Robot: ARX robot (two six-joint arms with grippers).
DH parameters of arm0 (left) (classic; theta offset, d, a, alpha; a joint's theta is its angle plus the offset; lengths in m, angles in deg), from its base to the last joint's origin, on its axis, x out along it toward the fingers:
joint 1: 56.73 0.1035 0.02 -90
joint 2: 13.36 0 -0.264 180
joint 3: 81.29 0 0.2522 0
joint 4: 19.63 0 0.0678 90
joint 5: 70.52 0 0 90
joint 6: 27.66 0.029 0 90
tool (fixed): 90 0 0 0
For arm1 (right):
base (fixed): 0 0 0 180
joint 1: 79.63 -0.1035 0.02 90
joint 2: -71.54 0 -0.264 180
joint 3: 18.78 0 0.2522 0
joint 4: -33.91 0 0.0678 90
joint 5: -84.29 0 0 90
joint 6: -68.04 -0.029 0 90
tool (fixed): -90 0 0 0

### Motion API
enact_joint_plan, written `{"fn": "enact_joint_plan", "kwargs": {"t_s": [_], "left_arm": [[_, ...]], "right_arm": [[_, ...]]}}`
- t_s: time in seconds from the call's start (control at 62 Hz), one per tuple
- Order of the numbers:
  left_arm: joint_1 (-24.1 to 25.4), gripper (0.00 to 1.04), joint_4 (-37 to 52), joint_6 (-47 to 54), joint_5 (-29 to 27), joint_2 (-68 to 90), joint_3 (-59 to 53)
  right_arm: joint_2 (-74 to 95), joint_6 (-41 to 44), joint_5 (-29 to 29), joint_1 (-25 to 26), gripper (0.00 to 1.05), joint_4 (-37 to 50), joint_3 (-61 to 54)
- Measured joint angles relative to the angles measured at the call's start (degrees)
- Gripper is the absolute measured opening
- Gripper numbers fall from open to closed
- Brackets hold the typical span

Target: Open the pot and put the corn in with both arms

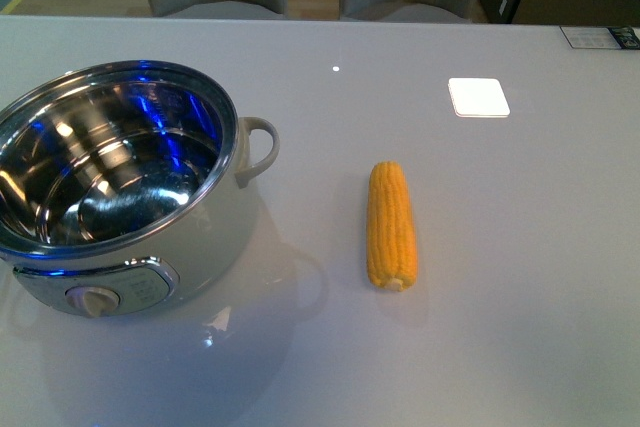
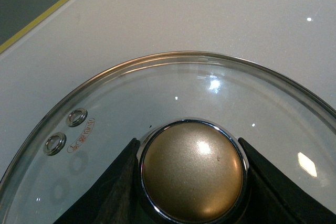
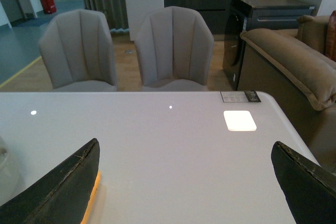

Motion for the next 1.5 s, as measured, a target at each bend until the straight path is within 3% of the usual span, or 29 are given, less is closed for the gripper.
{"fn": "enact_joint_plan", "kwargs": {"t_s": [1.305, 1.499], "left_arm": [[0.00, 0.45, 0.22, -0.26, -0.04, 0.79, 0.00], [-0.02, 0.76, 0.37, -0.50, -0.04, 0.79, 0.00]], "right_arm": [[0.00, 0.00, 0.00, 0.00, 0.96, 0.00, 0.00], [0.00, 0.00, 0.00, 0.00, 0.96, 0.00, 0.00]]}}
